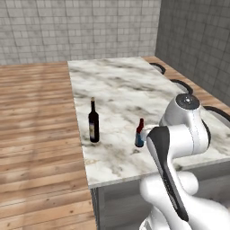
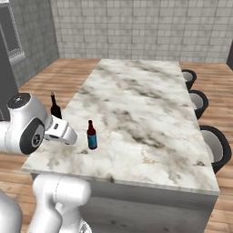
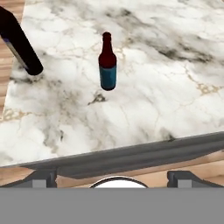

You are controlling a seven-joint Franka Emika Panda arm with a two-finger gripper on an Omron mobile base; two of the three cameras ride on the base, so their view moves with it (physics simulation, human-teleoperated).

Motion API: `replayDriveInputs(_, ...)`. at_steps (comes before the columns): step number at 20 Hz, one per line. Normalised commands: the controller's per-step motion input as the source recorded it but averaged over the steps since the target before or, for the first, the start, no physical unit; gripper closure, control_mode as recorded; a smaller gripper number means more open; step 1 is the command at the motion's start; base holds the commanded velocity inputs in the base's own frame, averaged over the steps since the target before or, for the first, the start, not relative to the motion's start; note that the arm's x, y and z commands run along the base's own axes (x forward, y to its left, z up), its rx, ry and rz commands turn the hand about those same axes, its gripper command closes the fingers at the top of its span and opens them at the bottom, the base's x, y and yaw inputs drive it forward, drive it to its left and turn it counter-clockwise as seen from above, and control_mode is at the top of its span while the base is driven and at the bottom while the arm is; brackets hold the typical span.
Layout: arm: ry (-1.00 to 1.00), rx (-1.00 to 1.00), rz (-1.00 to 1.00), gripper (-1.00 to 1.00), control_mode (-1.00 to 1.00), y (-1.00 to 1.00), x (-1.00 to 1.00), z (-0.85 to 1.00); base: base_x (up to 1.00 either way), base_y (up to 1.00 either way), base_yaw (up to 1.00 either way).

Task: Move the drinks to the dining counter.

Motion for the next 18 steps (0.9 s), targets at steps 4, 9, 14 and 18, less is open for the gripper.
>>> replayDriveInputs(4, 0.00, 0.00, 0.00, -1.00, 1.00, 0.00, 0.00, 0.00, -0.68, 0.71, 0.18)
replayDriveInputs(9, 0.00, 0.00, 0.00, -1.00, 1.00, 0.00, 0.00, 0.00, -0.30, 0.97, 0.26)
replayDriveInputs(14, 0.00, 0.00, 0.00, -1.00, 1.00, 0.00, 0.00, 0.00, 0.00, 1.00, 0.32)
replayDriveInputs(18, 0.00, 0.00, 0.00, -1.00, 1.00, 0.00, 0.00, 0.00, 0.01, 1.00, 0.44)
